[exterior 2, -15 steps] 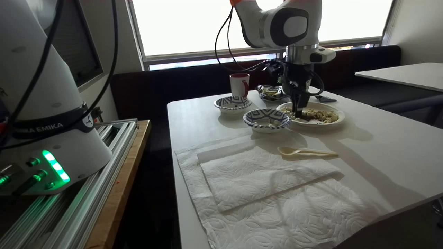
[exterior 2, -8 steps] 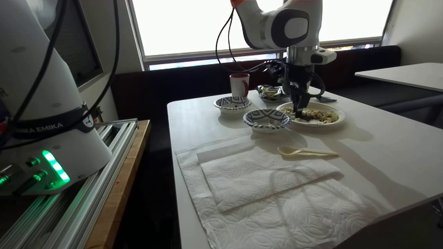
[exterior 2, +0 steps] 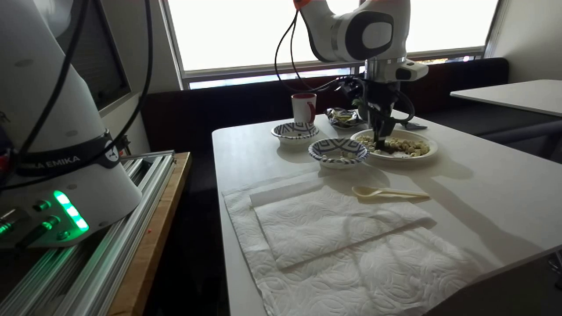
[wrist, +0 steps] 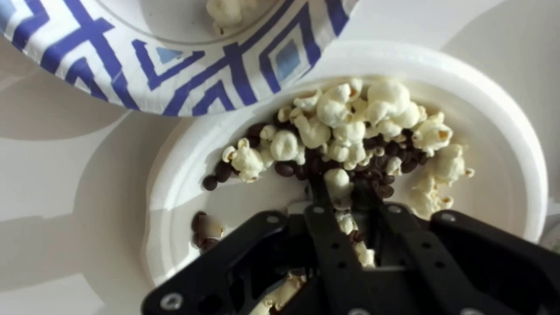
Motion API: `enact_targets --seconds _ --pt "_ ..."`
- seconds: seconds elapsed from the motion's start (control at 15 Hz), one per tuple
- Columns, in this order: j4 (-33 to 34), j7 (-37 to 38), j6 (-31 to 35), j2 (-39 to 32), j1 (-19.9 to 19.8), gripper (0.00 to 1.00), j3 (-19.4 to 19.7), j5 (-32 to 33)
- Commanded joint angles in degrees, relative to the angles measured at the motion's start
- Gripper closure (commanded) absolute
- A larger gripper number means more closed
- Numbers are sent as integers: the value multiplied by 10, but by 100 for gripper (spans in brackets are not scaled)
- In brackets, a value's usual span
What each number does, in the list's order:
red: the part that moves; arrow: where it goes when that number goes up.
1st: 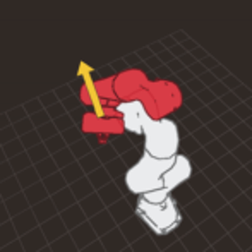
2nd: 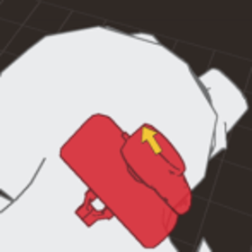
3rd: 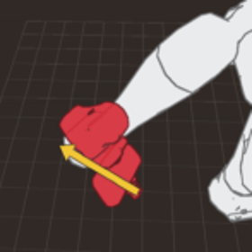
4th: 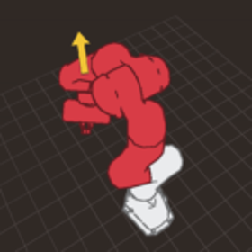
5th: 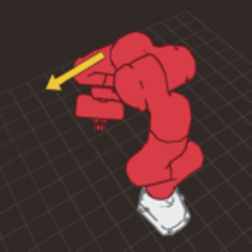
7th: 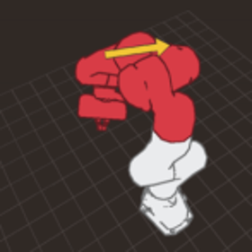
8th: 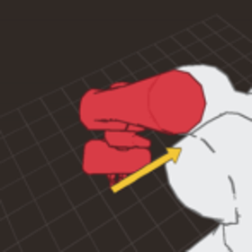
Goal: Pick one of the white things on the white plate and put it on the bowl
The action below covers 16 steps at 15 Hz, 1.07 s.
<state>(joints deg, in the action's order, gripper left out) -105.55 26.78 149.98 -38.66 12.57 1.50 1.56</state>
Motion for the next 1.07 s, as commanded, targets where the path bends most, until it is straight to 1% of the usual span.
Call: enact_targets --seconds 0.0,0.07,0.2,0.53,0.8,1.0 --pt "7 -3 -14 4 11 86 10 -5" --pt "6 -3 -18 7 12 86 10 -5" --pt "2 1 -23 14 16 92 14 -2" --pt "-12 8 -55 41 25 91 22 4" --pt "-26 7 -105 74 19 90 20 5" --pt "-47 -12 -151 109 6 89 10 0"
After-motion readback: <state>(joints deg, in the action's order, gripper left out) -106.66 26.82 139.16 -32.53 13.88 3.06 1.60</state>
